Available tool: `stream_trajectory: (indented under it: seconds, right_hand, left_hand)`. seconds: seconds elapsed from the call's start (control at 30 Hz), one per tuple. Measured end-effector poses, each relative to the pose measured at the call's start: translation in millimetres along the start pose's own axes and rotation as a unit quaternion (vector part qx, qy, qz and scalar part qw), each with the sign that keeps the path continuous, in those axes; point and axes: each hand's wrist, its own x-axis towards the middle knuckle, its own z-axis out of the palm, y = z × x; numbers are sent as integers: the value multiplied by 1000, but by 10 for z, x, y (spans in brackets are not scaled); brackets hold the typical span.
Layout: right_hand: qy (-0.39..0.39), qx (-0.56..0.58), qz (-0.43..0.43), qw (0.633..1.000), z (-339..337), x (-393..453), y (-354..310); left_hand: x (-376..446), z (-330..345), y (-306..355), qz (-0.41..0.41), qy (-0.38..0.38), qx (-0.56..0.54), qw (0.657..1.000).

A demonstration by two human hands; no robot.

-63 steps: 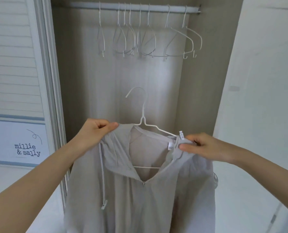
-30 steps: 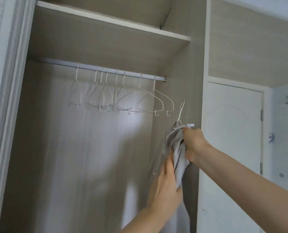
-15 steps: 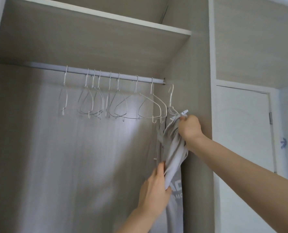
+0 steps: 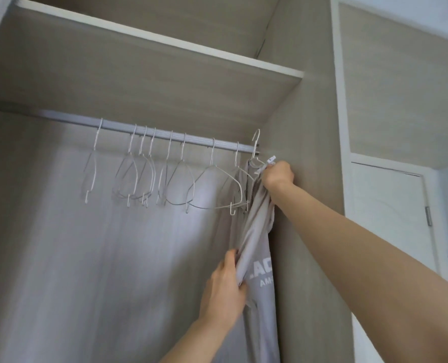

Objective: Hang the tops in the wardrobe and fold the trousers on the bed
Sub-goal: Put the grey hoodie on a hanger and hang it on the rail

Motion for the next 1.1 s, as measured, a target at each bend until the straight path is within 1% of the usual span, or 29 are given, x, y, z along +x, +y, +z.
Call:
stream_trajectory:
  seconds: [0.13, 0.33, 0.4, 0.5, 0.63, 0.73, 0.77, 0.83, 0.9, 0.93, 1.03, 1.1]
  right_hand:
    - [-13, -13, 2, 1000, 137, 208, 4]
    - [1, -20, -20, 1000, 266, 330, 215]
    - [7, -9, -28, 1000, 268, 271, 264]
    - [6, 6, -18, 1000, 263, 146, 379]
    - [11, 6, 2, 1000, 214, 20, 484]
    - [18, 23, 21, 999, 119, 6, 490]
    - [19, 30, 24, 999, 82, 1, 478]
    - [16, 42, 37, 998, 22, 6, 472]
    - [11, 39, 42, 998, -30, -26, 454]
    - [10, 36, 38, 999, -54, -42, 450]
    - [8, 16, 8, 1000, -131, -92, 435]
    - [10, -4, -3, 1000, -163, -113, 431]
  left_hand:
    - [177, 53, -46, -17, -61, -54, 997]
    - [252, 185, -149, 0, -87, -79, 993]
    - [227, 229, -182, -7, -109, -76, 991]
    - [119, 325, -212, -8, -133, -51, 990]
    - [35, 378, -172, -30, -132, -57, 989]
    - [29, 415, -73, -22, -105, -92, 990]
    - [41, 410, -17, -16, -84, -103, 991]
    - [114, 370, 97, 8, -11, -91, 996]
    - [257, 300, 201, 55, 56, -80, 994]
    - [337, 269, 256, 84, 63, -82, 991]
    - [526, 232, 424, 168, 18, -68, 983]
    - [627, 265, 500, 181, -8, -89, 979]
